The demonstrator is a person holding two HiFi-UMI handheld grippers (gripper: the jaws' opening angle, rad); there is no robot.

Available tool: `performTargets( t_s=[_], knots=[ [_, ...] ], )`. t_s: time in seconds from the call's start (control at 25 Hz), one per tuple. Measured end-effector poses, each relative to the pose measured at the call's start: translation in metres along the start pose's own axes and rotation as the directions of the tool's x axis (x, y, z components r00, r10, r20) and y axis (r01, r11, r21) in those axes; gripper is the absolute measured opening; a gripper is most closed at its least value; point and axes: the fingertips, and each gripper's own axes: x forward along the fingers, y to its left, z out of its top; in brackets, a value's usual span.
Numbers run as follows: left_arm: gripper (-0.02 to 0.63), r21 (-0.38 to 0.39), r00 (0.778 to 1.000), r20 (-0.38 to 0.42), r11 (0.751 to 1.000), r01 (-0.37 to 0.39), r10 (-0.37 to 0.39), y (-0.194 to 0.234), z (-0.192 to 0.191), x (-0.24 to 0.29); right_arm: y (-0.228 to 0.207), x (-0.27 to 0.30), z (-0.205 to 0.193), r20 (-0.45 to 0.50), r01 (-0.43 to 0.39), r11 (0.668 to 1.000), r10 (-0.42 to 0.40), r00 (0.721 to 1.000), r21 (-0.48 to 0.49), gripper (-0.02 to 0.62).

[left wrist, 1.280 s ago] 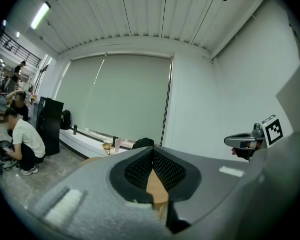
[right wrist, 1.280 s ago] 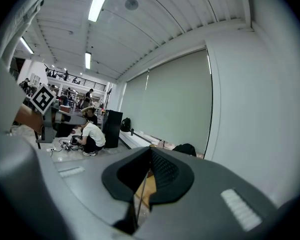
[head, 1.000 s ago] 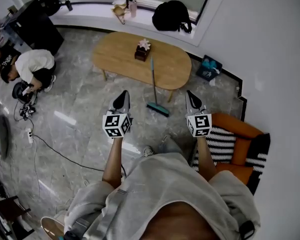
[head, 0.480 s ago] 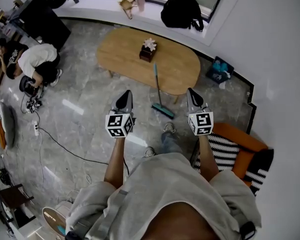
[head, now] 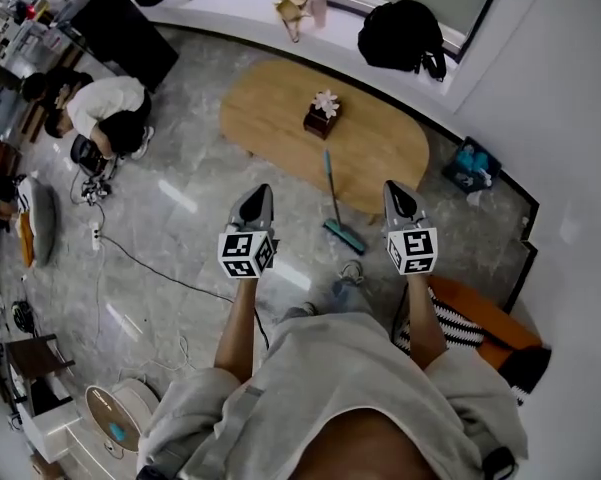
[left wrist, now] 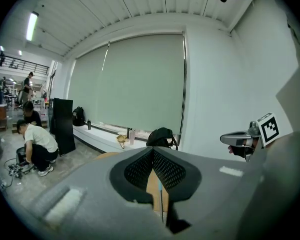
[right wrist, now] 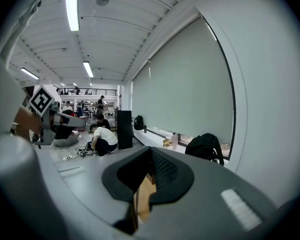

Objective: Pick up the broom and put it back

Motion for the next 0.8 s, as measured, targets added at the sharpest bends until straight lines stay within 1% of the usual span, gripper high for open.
performTargets(
  t_s=[0.16, 0.36, 0.6, 0.8],
  knots=[
    [0.005, -0.017, 0.999, -0.014, 0.999, -0.034, 0.034, 0.003, -0.005, 0.011, -0.008, 0.022, -0.003, -0.006, -0.035, 0.999, 0.035, 0.999, 0.001, 0.002],
    [0.005, -0.032, 0.998, -0.043, 0.998, -0.045, 0.044, 0.009, -0.021, 0.026, -0.012, 0.046, -0.011, -0.011, -0.043, 0.999, 0.043, 0.999, 0.022, 0.002],
    [0.005, -0.053, 0.998, -0.065, 0.998, -0.019, 0.015, 0.021, -0.04, 0.045, -0.01, 0.065, -0.023, -0.036, -0.022, 0.999, 0.023, 0.999, 0.028, 0.002],
    [0.005, -0.071, 0.997, -0.066, 0.997, 0.03, -0.035, 0.042, -0.052, 0.062, 0.002, 0.081, -0.033, -0.057, 0.016, 1.0, -0.015, 0.998, 0.017, 0.002]
  ],
)
